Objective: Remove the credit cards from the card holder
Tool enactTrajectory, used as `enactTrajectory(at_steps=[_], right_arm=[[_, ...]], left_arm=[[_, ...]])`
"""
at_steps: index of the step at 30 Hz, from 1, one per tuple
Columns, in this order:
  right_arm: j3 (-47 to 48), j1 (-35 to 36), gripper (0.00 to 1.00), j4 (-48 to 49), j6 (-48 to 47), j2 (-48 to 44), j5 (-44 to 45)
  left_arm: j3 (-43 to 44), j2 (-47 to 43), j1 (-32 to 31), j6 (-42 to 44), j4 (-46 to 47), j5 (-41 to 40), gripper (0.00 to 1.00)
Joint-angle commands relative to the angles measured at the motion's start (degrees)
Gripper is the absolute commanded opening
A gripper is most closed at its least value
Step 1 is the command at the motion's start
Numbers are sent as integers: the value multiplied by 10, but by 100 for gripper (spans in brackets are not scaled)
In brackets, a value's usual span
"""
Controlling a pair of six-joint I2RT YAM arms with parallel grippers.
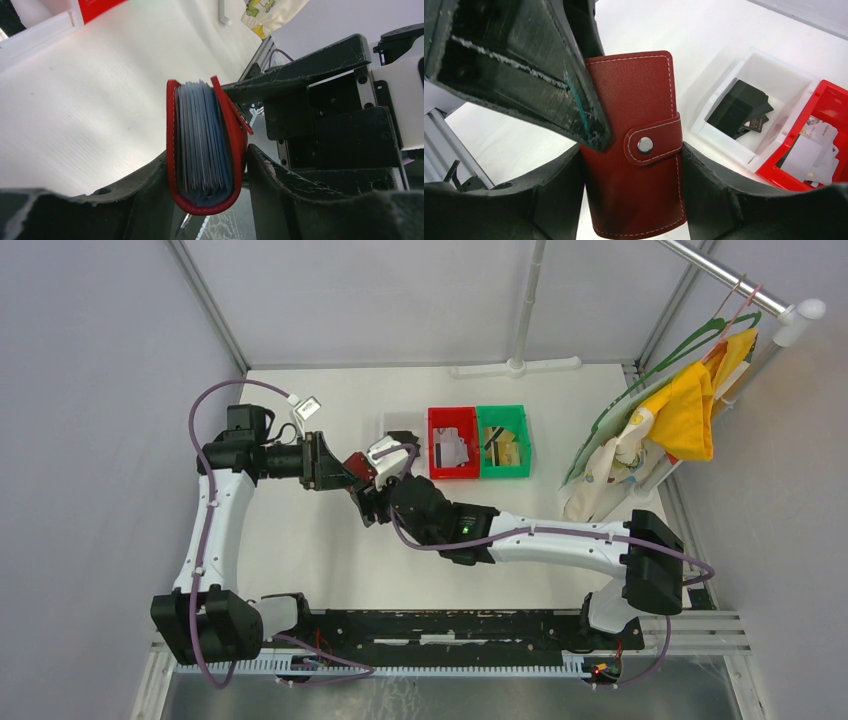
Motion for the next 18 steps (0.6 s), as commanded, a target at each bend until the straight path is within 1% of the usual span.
enactTrajectory(at_steps=[1,2,3,5,6,8,10,12,16,18], right_arm=[[41,-3,69,35,-15,-1,31],[43,-3,71,34,-15,1,24],[45,-3,74,33,-14,2,16],[48,-3,83,32,-11,4,-15],[50,-4,87,27,-8,3,-34],[49,-14,93,15,1,-6,-92],[25,-39,98,18,22,-30,-172],[-17,-73,98,42,50,-65,-263],[-81,-164,98,72,110,-111,-438],[-99,-197,98,84,128,-120,-514]], left_arm=[[21,-10,0,49,-49,19,54],[21,-11,-1,51,-50,18,49],[22,-12,-1,53,-50,16,39],[27,-11,-1,55,-50,15,24],[30,-10,-1,59,-54,15,18],[41,-8,-1,84,-71,15,10],[52,-5,-2,112,-92,13,6],[63,-1,-1,146,-114,13,2],[78,3,-2,208,-159,28,2],[83,2,-4,235,-179,40,2]])
